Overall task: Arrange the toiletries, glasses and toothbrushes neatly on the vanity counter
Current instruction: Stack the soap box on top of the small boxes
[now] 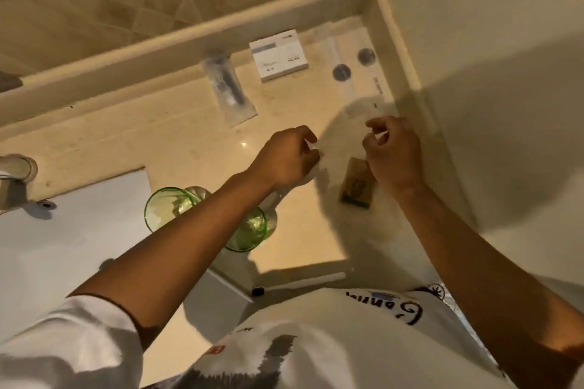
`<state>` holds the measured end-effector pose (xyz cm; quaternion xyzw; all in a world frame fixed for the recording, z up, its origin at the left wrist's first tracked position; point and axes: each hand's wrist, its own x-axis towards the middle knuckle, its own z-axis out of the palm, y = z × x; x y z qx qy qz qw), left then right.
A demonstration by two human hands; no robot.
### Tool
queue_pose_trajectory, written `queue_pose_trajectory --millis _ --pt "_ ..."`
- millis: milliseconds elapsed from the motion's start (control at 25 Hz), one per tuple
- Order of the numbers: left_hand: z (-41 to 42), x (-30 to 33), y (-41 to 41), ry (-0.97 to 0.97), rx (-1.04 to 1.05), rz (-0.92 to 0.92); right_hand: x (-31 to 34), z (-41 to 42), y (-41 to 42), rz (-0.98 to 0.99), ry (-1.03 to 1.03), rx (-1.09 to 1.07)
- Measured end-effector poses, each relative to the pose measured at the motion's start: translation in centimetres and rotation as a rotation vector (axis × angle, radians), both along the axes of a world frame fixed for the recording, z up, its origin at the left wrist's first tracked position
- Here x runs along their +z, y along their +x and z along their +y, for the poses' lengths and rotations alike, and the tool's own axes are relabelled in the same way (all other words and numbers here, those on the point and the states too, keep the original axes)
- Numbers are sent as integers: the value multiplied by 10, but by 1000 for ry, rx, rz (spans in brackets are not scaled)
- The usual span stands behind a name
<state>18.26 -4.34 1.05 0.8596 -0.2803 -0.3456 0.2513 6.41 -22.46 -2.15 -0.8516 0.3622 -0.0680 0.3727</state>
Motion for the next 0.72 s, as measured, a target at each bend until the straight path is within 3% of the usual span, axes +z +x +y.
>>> queue_pose_trajectory --millis 80,160,280,400,720 --pt "-23 2 -24 28 123 210 -5 -9 -28 79 26 -14" --pt "-42 3 -51 -17 447 436 -11 -12 -41 124 59 48" --pt "-54 -3 -91 -16 813 638 -21 -14 -46 173 73 174" --pt "-53 -11 -127 -65 1044 875 -28 -14 -49 211 84 251" --pt "-50 -22 -148 -138 1227 802 -35 -9 -62 105 97 282"
